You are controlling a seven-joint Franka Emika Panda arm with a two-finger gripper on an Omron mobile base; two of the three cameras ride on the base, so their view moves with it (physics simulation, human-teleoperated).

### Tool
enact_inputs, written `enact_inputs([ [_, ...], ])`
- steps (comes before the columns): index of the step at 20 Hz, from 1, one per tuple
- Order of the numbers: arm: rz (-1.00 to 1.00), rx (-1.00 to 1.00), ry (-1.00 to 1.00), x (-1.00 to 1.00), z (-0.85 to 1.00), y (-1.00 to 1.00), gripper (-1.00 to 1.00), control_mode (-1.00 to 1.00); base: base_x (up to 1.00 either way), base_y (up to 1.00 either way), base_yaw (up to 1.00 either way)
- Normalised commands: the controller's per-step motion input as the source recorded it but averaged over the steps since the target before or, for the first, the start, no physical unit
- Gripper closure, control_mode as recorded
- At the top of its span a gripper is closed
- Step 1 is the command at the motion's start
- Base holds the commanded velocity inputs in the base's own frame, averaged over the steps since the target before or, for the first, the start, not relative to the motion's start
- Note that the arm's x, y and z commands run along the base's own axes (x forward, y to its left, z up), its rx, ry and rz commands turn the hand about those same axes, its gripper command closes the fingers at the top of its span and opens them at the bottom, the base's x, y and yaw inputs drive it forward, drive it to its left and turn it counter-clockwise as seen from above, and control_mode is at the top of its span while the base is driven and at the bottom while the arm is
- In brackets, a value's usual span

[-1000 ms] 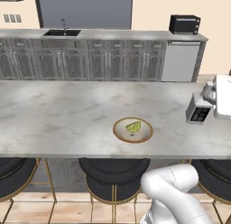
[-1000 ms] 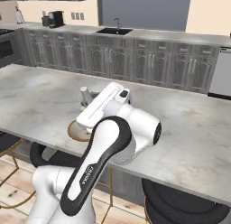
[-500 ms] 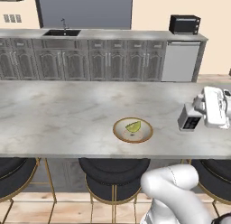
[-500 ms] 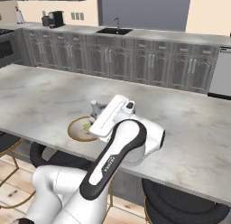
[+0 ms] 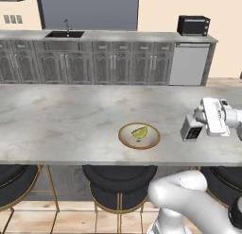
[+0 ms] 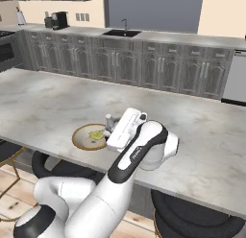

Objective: There is a bowl on the dining counter. Grab a lemon wedge from the fridge and place it in the bowl. Then get the liquor bottle and glass cup from the cabinet and place them next to the bowl.

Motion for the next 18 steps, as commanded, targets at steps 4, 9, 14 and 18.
enact_inputs([
  [4,0.01,-0.15,0.00,0.27,-0.43,0.01,1.00,-1.00,0.00,0.00,0.00],
  [9,0.00,-0.18,0.00,0.21,-0.37,0.00,1.00,-1.00,0.00,0.00,0.00],
  [14,0.00,-0.08,0.00,0.22,-0.39,0.00,1.00,-1.00,0.00,0.00,0.00],
  [18,0.02,0.09,0.03,0.16,-0.26,0.00,1.00,-1.00,0.00,0.00,0.00],
])
